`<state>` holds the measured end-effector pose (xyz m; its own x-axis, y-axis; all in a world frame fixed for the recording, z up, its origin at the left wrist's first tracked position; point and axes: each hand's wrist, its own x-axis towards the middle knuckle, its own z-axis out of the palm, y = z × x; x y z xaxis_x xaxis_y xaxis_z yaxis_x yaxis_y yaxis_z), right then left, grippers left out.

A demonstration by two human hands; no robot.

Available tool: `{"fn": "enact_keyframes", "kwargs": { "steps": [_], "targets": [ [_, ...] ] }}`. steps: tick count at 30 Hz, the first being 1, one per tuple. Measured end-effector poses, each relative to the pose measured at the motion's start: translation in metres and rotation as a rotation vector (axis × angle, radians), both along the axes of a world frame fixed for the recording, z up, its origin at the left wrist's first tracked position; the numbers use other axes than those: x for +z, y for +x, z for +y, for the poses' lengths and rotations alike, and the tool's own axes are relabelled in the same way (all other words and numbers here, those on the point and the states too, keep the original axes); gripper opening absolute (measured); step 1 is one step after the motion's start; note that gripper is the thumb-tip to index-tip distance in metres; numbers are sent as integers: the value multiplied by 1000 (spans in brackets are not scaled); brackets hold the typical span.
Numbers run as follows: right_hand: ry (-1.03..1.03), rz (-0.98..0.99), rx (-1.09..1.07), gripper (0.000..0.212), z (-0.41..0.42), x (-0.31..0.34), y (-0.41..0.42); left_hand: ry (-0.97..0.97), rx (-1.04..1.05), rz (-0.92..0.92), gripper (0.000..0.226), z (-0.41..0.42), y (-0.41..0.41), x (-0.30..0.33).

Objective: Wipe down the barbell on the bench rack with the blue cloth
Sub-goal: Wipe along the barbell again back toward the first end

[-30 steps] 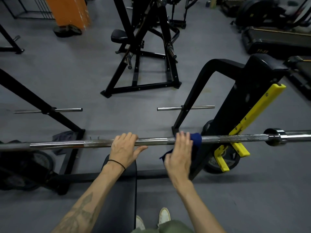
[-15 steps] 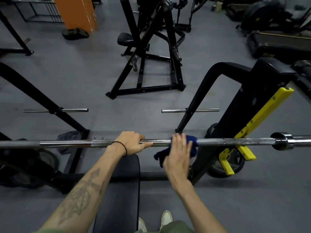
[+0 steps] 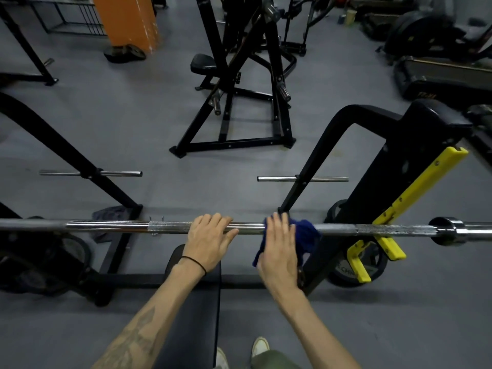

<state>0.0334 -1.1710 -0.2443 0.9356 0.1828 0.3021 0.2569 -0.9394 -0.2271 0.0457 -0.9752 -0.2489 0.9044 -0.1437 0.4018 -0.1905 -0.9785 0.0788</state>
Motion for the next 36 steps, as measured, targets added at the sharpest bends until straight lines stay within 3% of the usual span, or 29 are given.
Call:
{"fn": "enact_keyframes", "kwargs": {
  "steps": [2, 4, 6, 9, 12, 15, 19, 22, 25, 27, 31, 34, 36],
  "targets": [
    [-106, -55, 169, 100, -28, -2, 5, -30, -3, -10, 46, 0, 2, 2],
    [-147, -91, 193, 99, -66, -2, 15, -62, -26, 4, 48, 0, 3, 3],
    [-87, -53, 24, 97, -79, 0, 17, -73, -29, 10, 50, 0, 3, 4],
    [31, -18, -161, 100, -28, -3, 9, -92, -15, 0, 50, -2, 4, 4],
    [5, -41, 66, 105, 14, -5, -8, -113, -27, -2, 48, 0, 2, 1],
    [-21, -41, 230, 104, -29, -4, 1, -146, -68, 7, 42, 3, 0, 0],
    [4, -32, 5, 106, -77, -8, 7, -124, -79, 4, 39, 2, 0, 4],
    [149, -5, -161, 106, -25, -10, -1, -72, -14, 15, 45, -5, 3, 6],
    [85, 1, 85, 105, 14, -9, -11, -55, 26, 21, 39, -9, 4, 6],
    [1, -37, 210, 103, -7, -8, -5, -67, 8, 48, 30, -8, 3, 7],
    [54, -56, 23, 101, -64, -10, 4, -67, 9, 70, 32, -9, 2, 10],
    [142, -17, -154, 103, -30, -10, 0, -55, 47, 58, 31, -10, 3, 9],
    [139, -2, -116, 106, -2, -8, -3, -53, 52, 55, 32, -12, 3, 8]
  ]
}}
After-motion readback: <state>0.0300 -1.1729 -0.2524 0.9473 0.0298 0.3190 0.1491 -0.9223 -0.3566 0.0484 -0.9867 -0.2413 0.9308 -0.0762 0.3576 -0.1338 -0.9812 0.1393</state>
